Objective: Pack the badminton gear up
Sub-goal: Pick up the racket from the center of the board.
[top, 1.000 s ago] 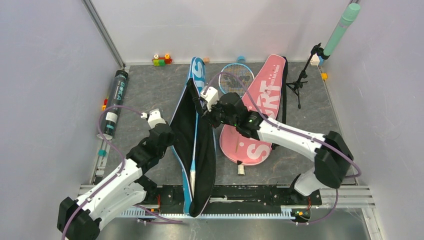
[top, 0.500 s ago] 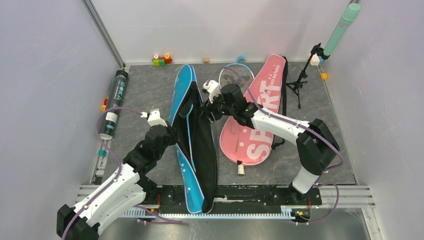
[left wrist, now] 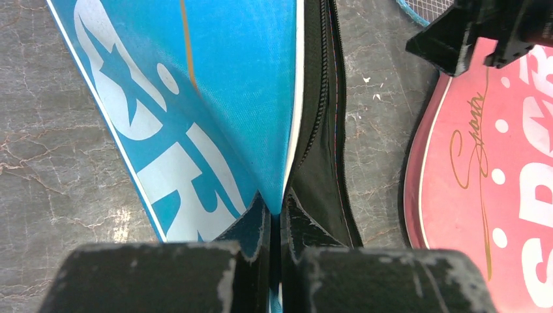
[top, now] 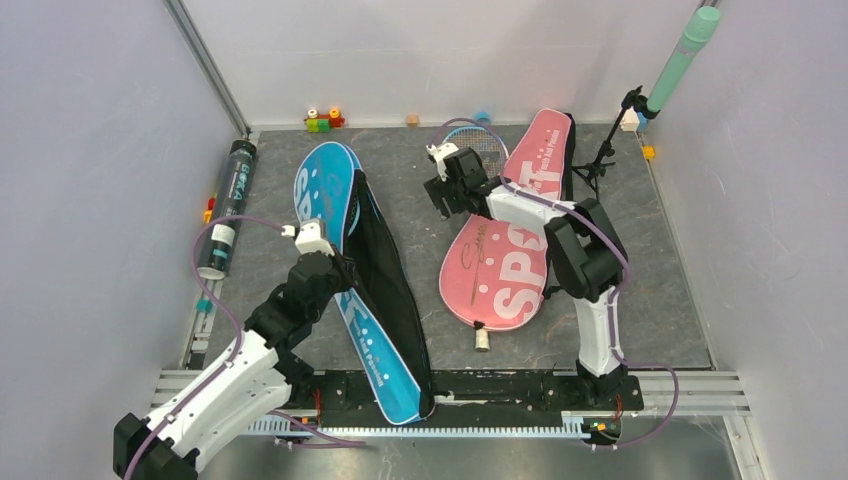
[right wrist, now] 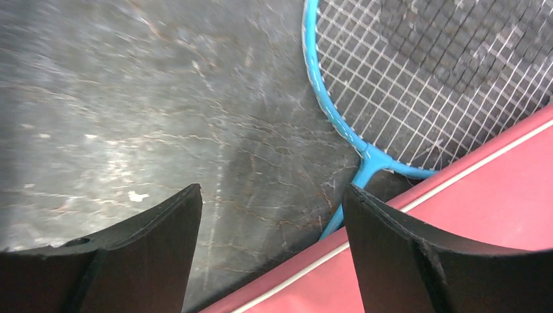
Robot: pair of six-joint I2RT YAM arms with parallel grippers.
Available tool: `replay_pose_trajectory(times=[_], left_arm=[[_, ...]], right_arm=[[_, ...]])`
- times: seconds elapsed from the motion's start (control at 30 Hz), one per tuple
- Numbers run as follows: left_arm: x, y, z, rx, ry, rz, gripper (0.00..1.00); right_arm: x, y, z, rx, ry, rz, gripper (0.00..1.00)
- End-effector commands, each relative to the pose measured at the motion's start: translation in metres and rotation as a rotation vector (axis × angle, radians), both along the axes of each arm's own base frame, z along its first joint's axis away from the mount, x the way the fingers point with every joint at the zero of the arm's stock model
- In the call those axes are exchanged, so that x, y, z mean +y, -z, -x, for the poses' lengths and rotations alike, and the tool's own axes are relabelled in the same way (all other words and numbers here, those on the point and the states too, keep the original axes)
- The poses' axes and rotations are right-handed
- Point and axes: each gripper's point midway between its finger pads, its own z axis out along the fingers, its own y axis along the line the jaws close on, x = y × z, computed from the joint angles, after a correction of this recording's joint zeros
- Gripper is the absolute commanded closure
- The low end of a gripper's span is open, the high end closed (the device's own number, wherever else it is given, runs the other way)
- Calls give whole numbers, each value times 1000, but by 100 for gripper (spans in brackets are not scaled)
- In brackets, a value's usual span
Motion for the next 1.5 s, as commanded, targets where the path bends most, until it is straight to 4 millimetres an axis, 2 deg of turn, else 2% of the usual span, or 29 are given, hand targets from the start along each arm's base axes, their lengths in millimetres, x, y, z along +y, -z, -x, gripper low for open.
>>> replay_pose_trajectory(times=[0.0, 0.1, 0.23, 0.43, 0.53, 0.63, 0.87, 1.0, 1.07, 1.13, 1.2, 1.27, 1.37, 1.47], left_arm=[[-3, -26, -15, -111, 2, 10, 98], [-4, -25, -15, -107, 10, 5, 98], [-5, -24, -16, -106, 10, 2, 98], [-6, -24, -17, -103, 13, -3, 98], [-5, -23, -17, -101, 13, -8, 98], [-5, -24, -17, -100, 13, -9, 98], [-3, -26, -18, -107, 0, -11, 98], [-3, -26, -18, -107, -1, -8, 98], [-4, -25, -18, -105, 0, -5, 98], [-5, -25, -18, -104, 6, 2, 98], [-6, -24, -17, -101, 9, 3, 98], [-5, -25, -15, -98, 8, 6, 98], [-3, -28, -12, -108, 4, 17, 98], [1, -36, -8, -135, -1, 36, 98]], right_arm=[[-31, 18, -14, 14, 122, 179, 17], [-45, 32, -17, 44, 170, 249, 17], [-63, 39, -16, 44, 219, 315, 16], [-77, 70, 0, 176, 274, 224, 20], [-66, 90, 7, 281, 211, 84, 22], [-63, 105, 4, 343, 204, 29, 25], [-32, 119, 14, 419, 159, -78, 57], [-8, 115, 24, 369, 164, -49, 73], [4, 112, 28, 326, 191, -27, 76], [18, 112, 35, 280, 219, -15, 85], [26, 108, 34, 228, 252, -18, 99], [35, 90, 25, 151, 277, -66, 100], [44, 31, 8, -2, 299, -173, 100], [37, -42, -5, -182, 331, -264, 100]])
